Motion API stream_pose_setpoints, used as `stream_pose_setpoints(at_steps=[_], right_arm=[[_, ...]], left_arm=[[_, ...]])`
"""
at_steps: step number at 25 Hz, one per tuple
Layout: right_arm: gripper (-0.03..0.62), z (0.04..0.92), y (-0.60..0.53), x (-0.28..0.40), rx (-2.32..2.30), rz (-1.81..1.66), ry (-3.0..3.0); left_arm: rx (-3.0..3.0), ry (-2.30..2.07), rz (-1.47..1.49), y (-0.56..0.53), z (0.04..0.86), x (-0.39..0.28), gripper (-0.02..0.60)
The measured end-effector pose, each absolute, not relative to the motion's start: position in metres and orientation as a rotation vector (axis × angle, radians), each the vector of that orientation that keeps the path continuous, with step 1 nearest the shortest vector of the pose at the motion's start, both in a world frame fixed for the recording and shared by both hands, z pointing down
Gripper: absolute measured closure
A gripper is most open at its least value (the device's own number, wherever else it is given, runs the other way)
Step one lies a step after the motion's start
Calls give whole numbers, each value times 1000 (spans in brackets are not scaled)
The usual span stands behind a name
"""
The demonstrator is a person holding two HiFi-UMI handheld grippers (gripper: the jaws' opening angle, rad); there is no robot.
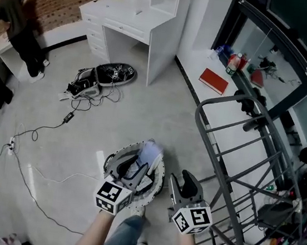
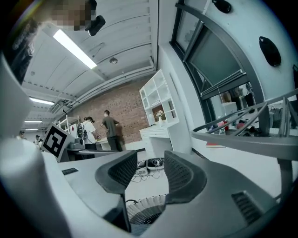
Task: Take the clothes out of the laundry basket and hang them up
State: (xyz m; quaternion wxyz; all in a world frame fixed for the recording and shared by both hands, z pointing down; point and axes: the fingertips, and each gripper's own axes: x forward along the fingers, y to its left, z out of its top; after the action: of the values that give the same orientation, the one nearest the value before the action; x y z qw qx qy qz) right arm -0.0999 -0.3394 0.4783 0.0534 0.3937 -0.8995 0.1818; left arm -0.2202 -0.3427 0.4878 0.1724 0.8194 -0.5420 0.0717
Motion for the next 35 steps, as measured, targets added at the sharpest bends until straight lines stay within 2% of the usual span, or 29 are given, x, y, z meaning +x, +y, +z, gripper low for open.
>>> stream_pose_setpoints(at_steps=[11,25,35], right_arm=[[422,615,-417,-133,1133,595,-2629],[424,815,-477,-161,996,566,-2452],[427,926,-501,-171,873,548,-2279]], left_arm=[[2304,-1502,240,-421,599,-245,423],[2191,-1450,296,-473,794,-254,423],[2183,-1406,330,-487,857,-252,423]])
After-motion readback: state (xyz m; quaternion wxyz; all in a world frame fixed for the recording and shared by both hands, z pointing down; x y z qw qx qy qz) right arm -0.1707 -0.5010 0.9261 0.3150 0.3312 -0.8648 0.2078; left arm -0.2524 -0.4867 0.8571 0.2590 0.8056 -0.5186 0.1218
